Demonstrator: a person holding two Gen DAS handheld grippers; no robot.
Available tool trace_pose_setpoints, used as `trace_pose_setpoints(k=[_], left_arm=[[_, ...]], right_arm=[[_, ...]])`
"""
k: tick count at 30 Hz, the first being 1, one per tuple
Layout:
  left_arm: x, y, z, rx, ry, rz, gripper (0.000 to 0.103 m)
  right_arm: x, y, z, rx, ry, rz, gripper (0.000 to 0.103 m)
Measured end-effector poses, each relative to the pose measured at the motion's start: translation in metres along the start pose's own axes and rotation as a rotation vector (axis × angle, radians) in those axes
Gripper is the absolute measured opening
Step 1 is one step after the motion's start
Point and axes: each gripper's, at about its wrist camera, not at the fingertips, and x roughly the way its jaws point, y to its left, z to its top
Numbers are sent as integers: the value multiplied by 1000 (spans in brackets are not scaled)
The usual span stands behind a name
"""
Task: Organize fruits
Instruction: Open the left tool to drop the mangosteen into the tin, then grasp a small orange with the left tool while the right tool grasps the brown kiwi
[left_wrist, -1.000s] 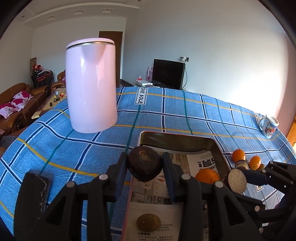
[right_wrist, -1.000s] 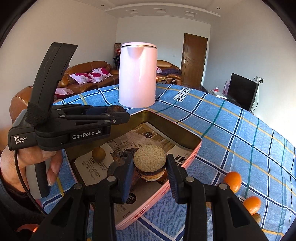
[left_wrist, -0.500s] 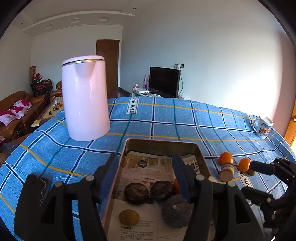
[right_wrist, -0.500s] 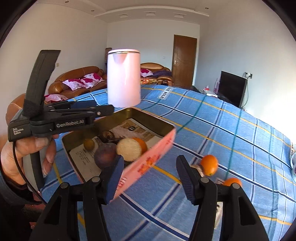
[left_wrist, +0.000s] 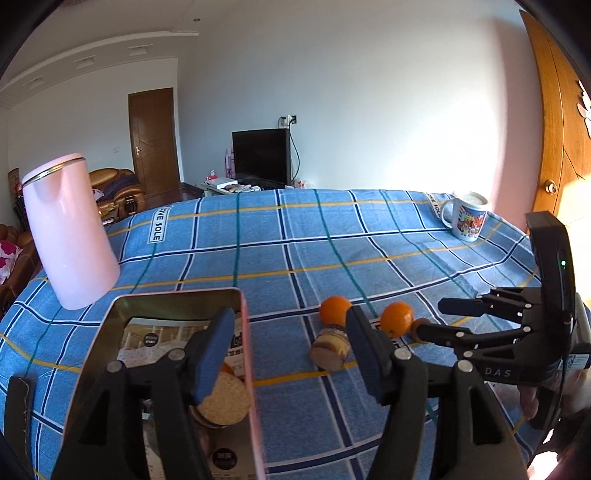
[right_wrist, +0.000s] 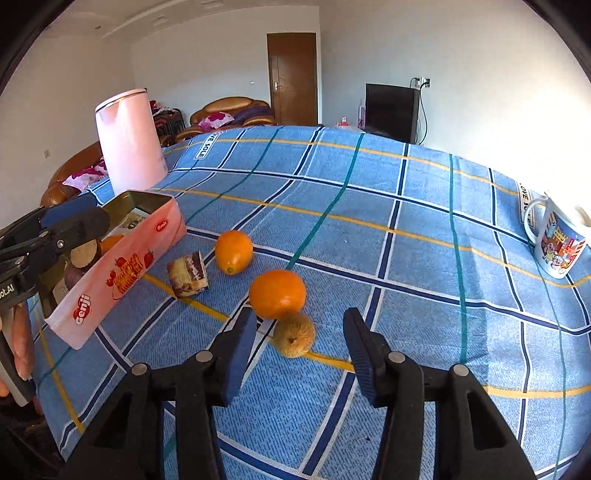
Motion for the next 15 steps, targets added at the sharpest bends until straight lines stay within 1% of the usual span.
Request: trace_pose_setpoints(k=[4, 5, 7, 11, 15], left_arm=[[10, -16, 1, 23, 20, -11, 65], [13, -20, 2, 26, 25, -17, 65], [18, -28, 2, 34, 36, -30, 65], [26, -47, 4, 72, 48, -43, 65], [38, -67, 6, 107, 68, -62, 65]], right_arm=[[11, -1, 0, -15, 56, 24, 46], [15, -2, 0, -12, 66, 27, 36], [17, -6, -1, -1, 81, 51, 29], [11, -11, -2, 8, 62, 62, 28], [-4, -24, -5, 41, 10, 10, 28]])
